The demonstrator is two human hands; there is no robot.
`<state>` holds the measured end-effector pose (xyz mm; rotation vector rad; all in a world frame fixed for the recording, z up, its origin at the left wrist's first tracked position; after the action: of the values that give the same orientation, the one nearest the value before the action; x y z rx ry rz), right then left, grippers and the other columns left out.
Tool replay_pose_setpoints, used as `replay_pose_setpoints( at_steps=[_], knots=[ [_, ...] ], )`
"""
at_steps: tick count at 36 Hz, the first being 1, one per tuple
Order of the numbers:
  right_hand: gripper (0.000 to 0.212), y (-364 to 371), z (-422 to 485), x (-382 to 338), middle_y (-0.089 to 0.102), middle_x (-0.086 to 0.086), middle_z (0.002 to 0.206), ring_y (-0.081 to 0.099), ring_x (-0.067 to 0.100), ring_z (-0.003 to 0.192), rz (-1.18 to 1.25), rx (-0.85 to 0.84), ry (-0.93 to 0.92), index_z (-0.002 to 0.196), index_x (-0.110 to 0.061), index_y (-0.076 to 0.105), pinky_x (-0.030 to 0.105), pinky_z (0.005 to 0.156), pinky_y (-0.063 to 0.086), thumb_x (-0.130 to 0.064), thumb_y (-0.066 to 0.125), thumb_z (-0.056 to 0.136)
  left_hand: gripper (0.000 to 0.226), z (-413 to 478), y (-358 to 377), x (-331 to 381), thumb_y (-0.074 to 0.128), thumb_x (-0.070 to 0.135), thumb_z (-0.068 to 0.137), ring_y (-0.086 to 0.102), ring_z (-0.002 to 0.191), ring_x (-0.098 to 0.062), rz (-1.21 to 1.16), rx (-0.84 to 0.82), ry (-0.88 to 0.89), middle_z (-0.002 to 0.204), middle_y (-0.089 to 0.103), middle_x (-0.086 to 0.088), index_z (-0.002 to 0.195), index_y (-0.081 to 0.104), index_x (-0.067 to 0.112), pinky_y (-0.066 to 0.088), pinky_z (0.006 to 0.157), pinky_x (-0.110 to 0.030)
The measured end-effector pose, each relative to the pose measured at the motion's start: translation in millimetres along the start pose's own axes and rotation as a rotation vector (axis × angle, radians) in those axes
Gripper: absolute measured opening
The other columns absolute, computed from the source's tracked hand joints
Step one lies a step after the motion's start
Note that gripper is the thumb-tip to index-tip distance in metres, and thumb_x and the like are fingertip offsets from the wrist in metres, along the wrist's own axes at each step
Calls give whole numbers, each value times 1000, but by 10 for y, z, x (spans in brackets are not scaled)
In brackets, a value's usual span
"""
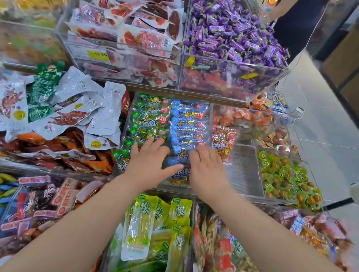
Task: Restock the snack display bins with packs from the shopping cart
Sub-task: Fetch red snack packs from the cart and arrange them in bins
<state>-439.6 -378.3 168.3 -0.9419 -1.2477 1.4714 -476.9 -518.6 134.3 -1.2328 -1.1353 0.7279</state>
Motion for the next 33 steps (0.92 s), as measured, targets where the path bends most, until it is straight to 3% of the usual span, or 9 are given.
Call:
replay_pose_setpoints(
  at_steps=[3, 5, 7, 10, 13, 18, 23, 27, 33],
  knots=[
    [74, 111, -105, -137, 48, 22, 136, 42, 43, 129, -8, -15, 29, 136, -3, 46, 60, 106, 27, -19, 70, 68, 67, 36, 49, 36, 40, 68, 88, 18, 146, -23, 44, 45, -12, 156, 28, -2, 137, 38, 23, 12, 112, -62],
    [86, 280, -99, -190, 22, 18, 154, 15, 37, 143, 5, -105, 8, 149, -7, 18, 56, 112, -3, -36, 61, 81, 79, 50, 82, 52, 46, 64, 88, 15, 147, -24, 25, 44, -9, 157, 24, -1, 148, 18, 22, 11, 112, -63],
    [89, 425, -6, -135, -2, 12, 159, -7, 29, 146, 31, -188, 24, 150, -10, -5, 47, 107, -24, -52, 45, 89, 94, 59, 113, 57, 51, 65, 85, 7, 149, -25, 71, 13, 20, 161, 12, 1, 152, -1, 26, 7, 113, -63],
    [98, 548, 180, -39, -12, 8, 158, -16, 27, 145, 10, -240, 30, 149, -13, -14, 44, 108, -23, -65, 41, 86, 96, 81, 79, -5, 49, 68, 83, -1, 149, -23, 145, 24, 43, 163, 4, 1, 153, -1, 24, 1, 114, -62],
    [108, 600, 318, -9, -17, 8, 158, -19, 28, 144, -30, -281, 32, 148, -16, -18, 46, 111, -18, -73, 44, 79, 93, 62, 38, -98, 34, 72, 87, -7, 149, -23, 227, 65, 51, 163, -1, 1, 153, -3, 19, -2, 113, -63],
    [106, 653, 290, -10, -7, 8, 159, -13, 29, 145, -62, -277, 45, 149, -17, -15, 48, 111, -18, -71, 45, 80, 100, 42, 67, -231, 18, 79, 81, -5, 148, -33, 259, 99, -52, 161, -3, -19, 152, -12, 14, -3, 114, -58],
    [110, 716, 322, -27, -16, 10, 157, -20, 32, 143, -112, -341, 67, 146, -16, -22, 50, 109, -21, -69, 48, 80, 95, 205, 168, -225, 2, 76, 80, -6, 148, -32, 283, 38, -57, 160, -4, -19, 153, -12, 16, -4, 116, -55],
    [110, 726, 436, -13, -25, 10, 155, -26, 33, 141, -113, -427, 78, 147, -19, -21, 50, 109, -20, -68, 51, 79, 97, 339, 223, -206, 3, 78, 80, -16, 147, -32, 303, -36, -50, 159, -14, -19, 151, -16, 15, -8, 114, -57],
    [108, 622, 378, -16, -26, 9, 155, -28, 31, 140, -73, -494, 55, 147, -19, -21, 49, 110, -19, -67, 50, 81, 93, 316, 168, -183, 6, 75, 82, -15, 147, -28, 219, -44, -31, 161, -12, -14, 153, -9, 17, -10, 114, -56]
  ],
)
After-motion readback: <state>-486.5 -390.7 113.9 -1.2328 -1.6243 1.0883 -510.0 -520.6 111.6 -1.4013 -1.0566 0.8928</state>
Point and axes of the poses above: each hand's wrist, its own z-axis towards the middle knuckle, its own y-axis out of the palm, x = y × z, the point moved 6 cm from there along z, towards the middle knuckle
